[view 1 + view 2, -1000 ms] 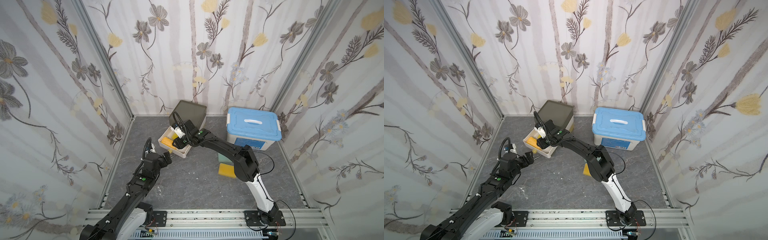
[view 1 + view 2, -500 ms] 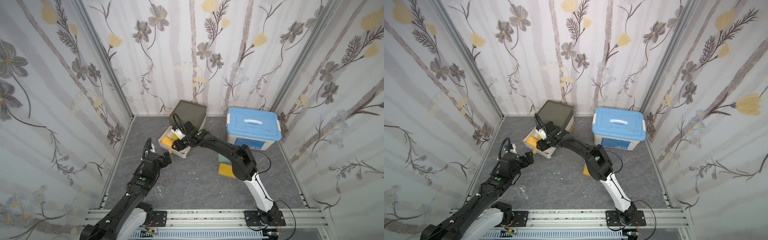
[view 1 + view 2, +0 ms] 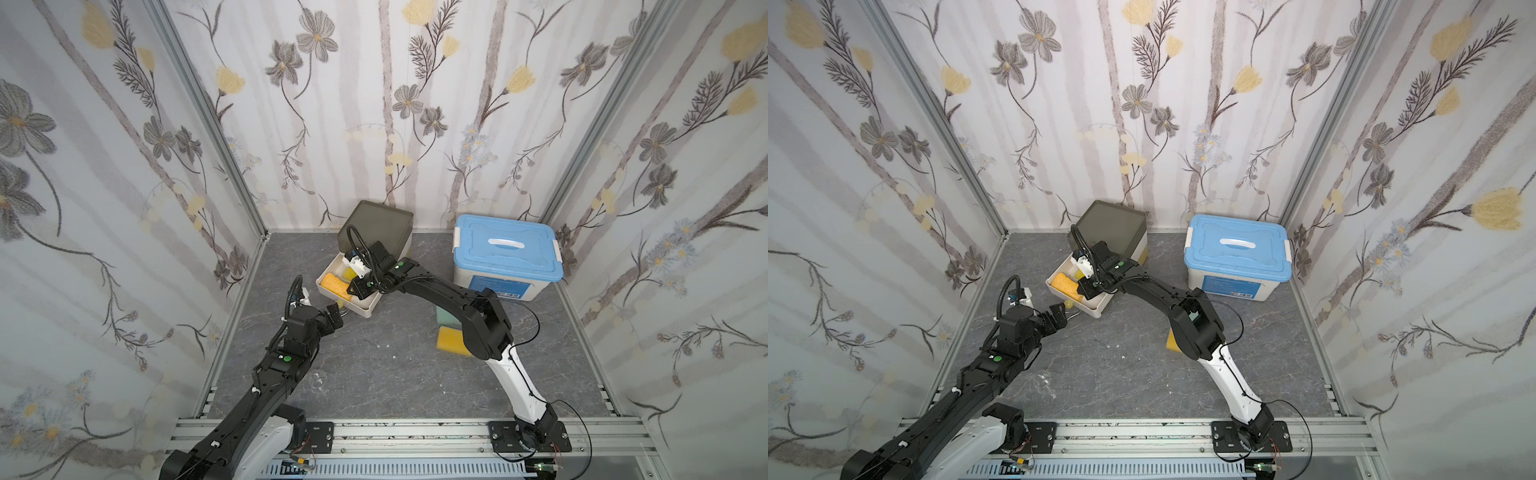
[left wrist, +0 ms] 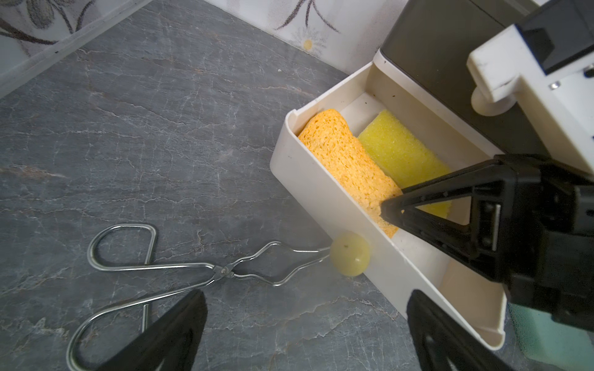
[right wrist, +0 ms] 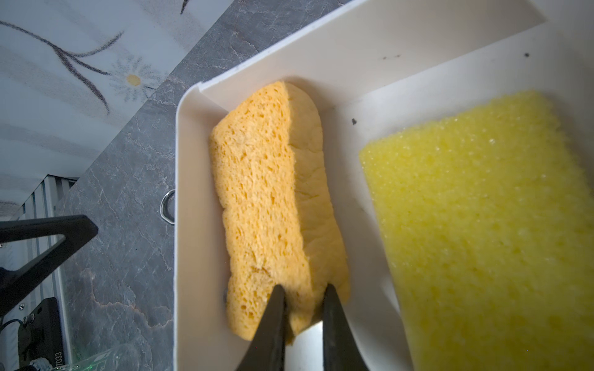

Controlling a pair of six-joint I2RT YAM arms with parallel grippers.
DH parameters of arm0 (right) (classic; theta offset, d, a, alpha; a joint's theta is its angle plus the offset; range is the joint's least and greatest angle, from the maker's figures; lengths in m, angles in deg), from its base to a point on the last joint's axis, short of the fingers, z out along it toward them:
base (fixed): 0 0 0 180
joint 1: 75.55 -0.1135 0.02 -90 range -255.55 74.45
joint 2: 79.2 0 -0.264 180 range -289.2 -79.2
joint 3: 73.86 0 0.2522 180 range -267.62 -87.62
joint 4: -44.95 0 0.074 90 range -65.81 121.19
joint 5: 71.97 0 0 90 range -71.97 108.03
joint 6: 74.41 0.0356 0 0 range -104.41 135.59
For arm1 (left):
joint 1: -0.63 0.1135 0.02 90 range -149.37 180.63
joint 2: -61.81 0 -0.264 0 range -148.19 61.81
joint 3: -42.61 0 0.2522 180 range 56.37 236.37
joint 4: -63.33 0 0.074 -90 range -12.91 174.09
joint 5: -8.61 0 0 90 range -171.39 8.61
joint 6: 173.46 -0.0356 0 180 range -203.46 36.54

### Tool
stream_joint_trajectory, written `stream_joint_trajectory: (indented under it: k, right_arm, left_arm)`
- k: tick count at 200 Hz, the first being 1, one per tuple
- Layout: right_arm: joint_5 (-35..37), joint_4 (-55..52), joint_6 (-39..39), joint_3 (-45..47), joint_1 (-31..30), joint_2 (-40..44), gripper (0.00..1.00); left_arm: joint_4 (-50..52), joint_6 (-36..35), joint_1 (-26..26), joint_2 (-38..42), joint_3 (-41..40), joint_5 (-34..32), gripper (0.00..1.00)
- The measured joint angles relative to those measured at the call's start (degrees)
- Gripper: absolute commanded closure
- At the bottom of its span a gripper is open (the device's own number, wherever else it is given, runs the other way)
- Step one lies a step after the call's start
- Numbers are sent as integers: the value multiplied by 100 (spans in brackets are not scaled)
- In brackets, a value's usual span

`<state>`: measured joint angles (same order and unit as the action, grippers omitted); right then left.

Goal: Take the sponge out of the drawer
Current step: Pick up the sponge from the drawer.

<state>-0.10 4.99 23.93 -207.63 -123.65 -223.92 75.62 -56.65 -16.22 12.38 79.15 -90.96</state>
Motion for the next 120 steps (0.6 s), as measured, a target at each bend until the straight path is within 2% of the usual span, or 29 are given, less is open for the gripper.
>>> stream_joint_trajectory:
  k: [15,120]
  right_arm:
    - [2,0,0,0,0,0,100]
    - [0,87,-164,0,92,455,100]
  left_arm:
    - [0,0,0,4,-2,-13,0]
    - [0,2,2,26,-9,-33,0]
